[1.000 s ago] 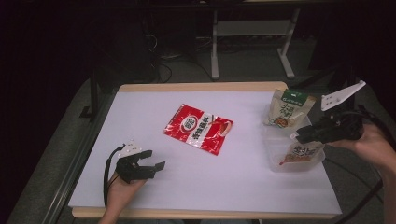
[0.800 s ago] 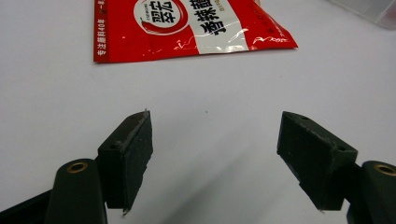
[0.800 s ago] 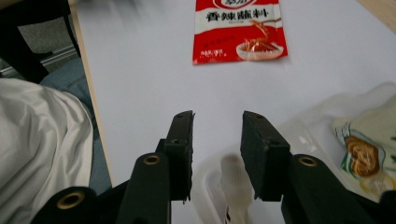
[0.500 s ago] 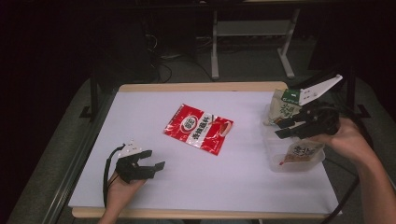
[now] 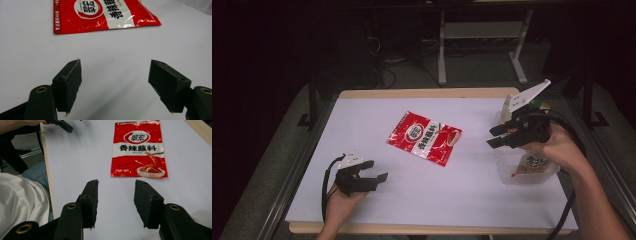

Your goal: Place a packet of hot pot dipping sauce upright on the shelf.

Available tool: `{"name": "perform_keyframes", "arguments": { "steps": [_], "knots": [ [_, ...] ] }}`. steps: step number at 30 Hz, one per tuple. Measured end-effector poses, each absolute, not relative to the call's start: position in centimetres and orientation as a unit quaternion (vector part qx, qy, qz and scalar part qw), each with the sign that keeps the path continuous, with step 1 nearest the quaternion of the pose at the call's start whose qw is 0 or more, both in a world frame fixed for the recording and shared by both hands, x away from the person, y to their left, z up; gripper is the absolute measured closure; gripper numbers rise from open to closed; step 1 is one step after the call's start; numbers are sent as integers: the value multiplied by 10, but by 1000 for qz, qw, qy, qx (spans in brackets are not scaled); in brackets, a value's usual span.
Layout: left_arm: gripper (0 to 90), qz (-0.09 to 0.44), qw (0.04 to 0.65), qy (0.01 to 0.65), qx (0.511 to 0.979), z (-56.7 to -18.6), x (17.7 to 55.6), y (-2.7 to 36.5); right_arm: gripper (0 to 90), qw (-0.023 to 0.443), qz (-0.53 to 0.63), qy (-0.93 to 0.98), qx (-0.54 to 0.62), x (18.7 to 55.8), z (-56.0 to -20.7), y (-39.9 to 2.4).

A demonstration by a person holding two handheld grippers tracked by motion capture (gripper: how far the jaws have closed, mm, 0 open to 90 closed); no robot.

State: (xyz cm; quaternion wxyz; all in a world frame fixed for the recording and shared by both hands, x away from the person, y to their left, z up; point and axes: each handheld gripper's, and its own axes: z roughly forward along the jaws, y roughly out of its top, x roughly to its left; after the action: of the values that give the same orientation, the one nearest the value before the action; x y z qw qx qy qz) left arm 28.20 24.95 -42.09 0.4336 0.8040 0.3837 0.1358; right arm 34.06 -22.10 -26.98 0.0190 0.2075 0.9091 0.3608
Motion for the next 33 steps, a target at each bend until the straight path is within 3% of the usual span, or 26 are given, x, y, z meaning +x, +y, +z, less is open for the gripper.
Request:
{"name": "perform_keyframes", "arguments": {
  "steps": [33],
  "knots": [
    [264, 142, 435, 380, 804, -420, 283, 248, 462, 0, 352, 919, 179, 363, -295, -132]
  ]
}}
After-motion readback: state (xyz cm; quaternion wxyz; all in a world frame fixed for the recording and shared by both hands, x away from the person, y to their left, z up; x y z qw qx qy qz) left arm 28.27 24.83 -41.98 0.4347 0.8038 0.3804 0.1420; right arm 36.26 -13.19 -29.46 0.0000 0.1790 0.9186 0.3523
